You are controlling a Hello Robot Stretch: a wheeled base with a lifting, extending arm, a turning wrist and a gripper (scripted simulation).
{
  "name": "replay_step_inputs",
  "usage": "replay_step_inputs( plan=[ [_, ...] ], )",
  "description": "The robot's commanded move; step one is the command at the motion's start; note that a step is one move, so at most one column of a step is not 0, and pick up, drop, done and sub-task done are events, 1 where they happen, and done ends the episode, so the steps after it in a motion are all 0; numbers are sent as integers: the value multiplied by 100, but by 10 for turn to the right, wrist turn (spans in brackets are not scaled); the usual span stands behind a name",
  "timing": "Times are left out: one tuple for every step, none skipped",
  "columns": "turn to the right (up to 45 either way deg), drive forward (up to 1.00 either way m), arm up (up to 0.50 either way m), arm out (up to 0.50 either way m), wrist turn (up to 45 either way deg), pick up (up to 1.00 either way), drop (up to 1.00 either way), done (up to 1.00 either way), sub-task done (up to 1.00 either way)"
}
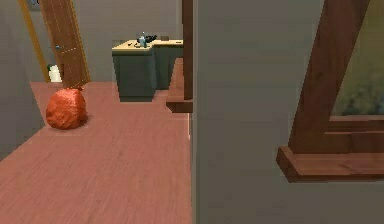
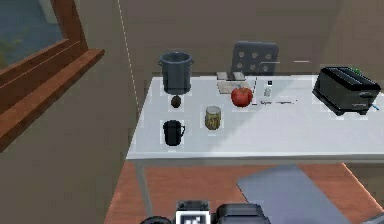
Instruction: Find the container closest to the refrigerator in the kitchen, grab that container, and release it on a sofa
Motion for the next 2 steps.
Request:
replay_step_inputs(
  plan=[
    [0,0,0,44,0,0,0,0,0],
    [0,0,0,0,450,0,0,0,0]
  ],
)
